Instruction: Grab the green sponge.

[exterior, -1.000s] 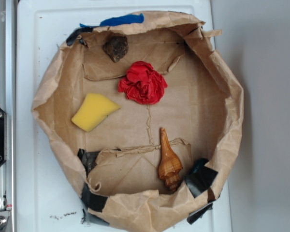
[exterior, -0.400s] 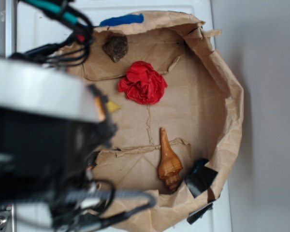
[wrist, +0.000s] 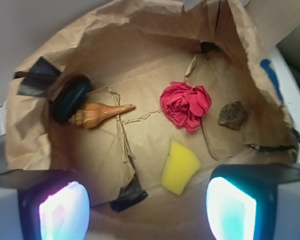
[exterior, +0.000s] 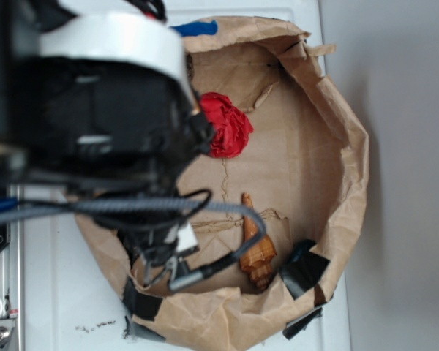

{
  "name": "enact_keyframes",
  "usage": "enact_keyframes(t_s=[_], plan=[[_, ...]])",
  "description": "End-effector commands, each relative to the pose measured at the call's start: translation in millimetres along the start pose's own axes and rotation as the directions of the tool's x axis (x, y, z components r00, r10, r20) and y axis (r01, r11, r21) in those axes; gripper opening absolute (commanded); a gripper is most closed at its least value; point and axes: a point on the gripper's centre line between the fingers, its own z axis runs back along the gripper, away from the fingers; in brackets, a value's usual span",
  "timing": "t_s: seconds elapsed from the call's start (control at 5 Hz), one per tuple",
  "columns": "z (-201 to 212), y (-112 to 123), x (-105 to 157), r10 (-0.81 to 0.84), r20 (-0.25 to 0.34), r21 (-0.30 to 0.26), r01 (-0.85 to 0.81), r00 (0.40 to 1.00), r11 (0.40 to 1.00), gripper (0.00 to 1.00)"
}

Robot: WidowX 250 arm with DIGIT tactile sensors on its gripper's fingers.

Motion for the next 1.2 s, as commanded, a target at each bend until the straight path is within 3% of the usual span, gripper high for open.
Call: enact_keyframes(t_s=[0.0,0.4,0.6,0.8,1.0], plan=[[6.9,5.7,6.1,0.012,0.028,-0.01,-0.012,1.0,1.0,1.0],[6.9,5.7,6.1,0.012,0.028,-0.01,-0.012,1.0,1.0,1.0],[-27.3,10.8,18.5,0.044,-0.025,0.05,-0.043,0.999,0.998,1.0],[-43.3,21.1,15.1,0.037,0.023,0.086,-0.038,0.999,0.996,1.0],[-53.3,27.3,14.2,0.053,0.065,0.08,-0.058,0.996,0.995,1.0]])
